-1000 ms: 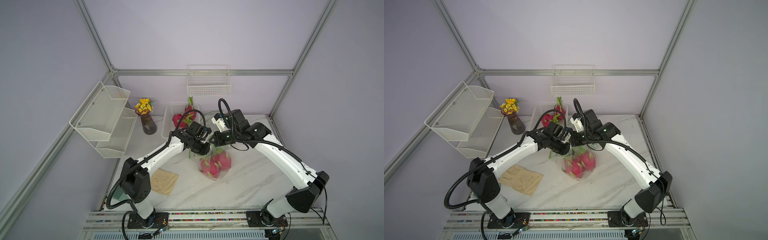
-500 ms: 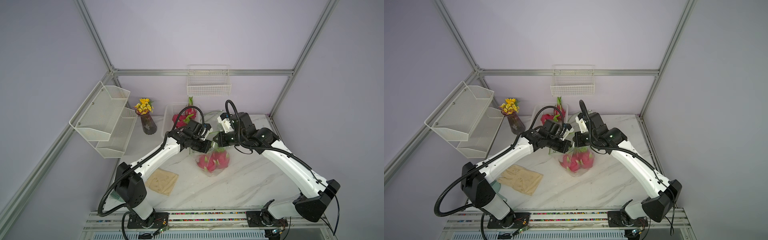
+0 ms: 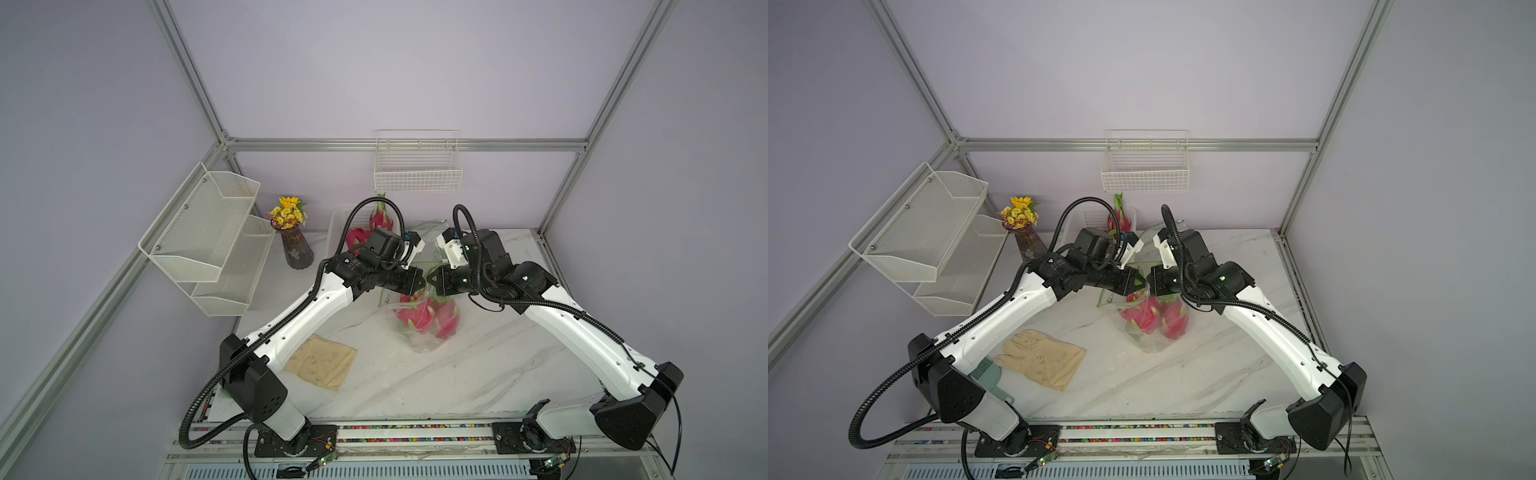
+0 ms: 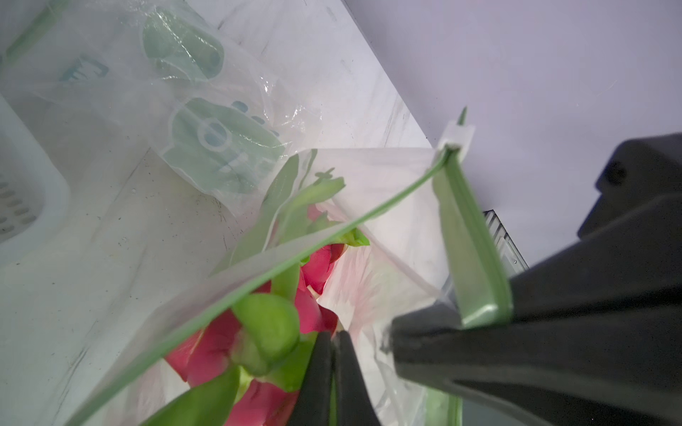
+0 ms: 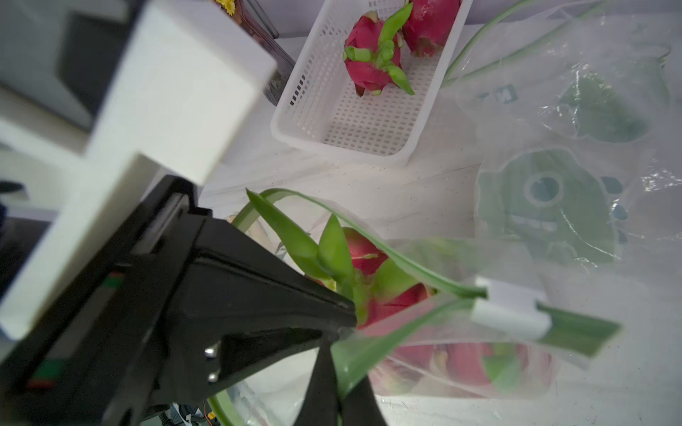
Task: Open the zip-top bag and take out the dragon fruit
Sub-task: Pick up the dragon fruit from the zipper food storage bag.
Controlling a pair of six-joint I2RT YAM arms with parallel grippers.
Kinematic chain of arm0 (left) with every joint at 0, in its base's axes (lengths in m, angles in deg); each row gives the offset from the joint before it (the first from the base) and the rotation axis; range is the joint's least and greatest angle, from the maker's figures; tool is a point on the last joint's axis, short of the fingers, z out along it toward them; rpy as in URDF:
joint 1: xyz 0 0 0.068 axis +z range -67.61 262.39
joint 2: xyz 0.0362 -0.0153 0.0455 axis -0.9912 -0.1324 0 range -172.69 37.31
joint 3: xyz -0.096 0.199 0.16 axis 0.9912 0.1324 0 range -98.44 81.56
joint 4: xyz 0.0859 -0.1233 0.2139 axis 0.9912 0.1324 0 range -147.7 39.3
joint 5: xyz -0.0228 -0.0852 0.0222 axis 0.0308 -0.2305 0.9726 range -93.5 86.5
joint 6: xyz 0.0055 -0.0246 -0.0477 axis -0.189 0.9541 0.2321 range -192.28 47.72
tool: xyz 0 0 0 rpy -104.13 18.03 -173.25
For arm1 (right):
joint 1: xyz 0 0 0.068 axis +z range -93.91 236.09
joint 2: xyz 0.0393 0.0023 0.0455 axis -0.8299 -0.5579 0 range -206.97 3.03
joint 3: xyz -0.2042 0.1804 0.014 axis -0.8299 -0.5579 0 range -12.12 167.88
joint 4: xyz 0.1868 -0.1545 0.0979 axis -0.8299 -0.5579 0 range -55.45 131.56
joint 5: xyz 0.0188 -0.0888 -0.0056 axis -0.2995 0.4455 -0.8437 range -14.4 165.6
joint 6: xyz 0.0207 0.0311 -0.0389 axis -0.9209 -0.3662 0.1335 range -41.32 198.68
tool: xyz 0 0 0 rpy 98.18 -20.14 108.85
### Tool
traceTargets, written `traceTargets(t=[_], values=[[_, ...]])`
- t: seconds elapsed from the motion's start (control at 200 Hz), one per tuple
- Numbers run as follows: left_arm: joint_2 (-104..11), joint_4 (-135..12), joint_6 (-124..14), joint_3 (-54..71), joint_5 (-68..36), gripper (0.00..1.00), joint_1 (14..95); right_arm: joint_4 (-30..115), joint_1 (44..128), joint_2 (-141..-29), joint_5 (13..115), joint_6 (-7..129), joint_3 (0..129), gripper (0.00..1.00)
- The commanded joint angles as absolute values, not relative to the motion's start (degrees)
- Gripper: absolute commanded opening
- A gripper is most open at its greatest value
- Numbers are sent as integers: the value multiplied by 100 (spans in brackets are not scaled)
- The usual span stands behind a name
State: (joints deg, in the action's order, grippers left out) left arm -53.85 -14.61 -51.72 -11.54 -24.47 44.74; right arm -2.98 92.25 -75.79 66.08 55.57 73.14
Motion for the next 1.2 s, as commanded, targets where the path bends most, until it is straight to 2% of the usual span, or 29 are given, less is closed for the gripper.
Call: traceTargets(t=[0.0,0.655,1.195], values=[[-5054,-1576,-5218,-1649,-2262,0,4451,4,9248,-7252,6828,5526,7204,0],[-4866,-1387,-5368,-2791,-1897,0,4451,450,9239,-7130,6934,5452,6837,0],[-4689,-1841,-5535,-3317,-1138,0,4486,840,9239,-7073,6784,5290,6479,0]])
